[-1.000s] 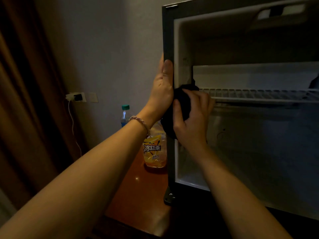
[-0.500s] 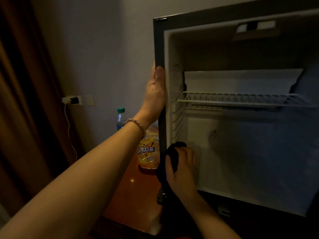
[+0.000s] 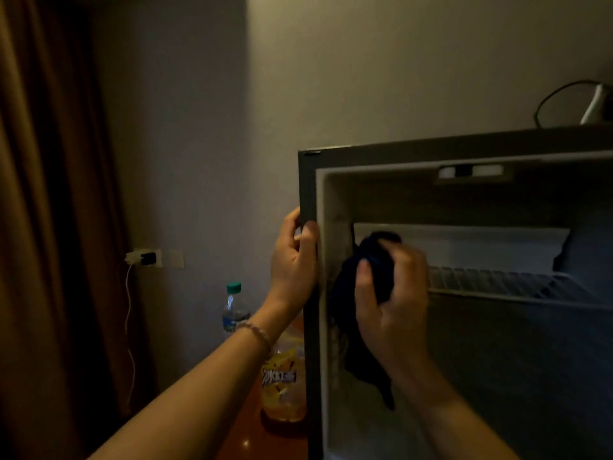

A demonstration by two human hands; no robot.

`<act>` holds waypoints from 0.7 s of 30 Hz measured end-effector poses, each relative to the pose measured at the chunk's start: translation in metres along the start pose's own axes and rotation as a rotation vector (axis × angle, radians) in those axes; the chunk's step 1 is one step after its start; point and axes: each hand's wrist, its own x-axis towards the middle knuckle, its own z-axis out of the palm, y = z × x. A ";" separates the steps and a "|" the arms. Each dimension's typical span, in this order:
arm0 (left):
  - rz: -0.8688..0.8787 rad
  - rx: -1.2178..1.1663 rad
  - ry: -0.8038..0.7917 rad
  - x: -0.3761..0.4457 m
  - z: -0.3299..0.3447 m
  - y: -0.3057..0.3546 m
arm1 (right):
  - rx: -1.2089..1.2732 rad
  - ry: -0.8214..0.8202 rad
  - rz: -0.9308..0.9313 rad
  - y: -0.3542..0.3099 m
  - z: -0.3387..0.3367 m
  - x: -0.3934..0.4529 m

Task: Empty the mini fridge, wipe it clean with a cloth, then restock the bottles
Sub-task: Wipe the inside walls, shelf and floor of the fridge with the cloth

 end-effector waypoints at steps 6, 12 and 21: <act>0.071 -0.045 0.040 0.003 0.007 -0.012 | 0.273 0.112 0.105 -0.006 0.038 0.078; 0.100 -0.055 0.004 0.003 0.008 -0.016 | 0.400 0.287 0.071 -0.003 0.071 0.072; 0.085 -0.038 0.007 -0.001 0.010 -0.014 | 0.227 0.015 -0.021 0.009 0.067 0.042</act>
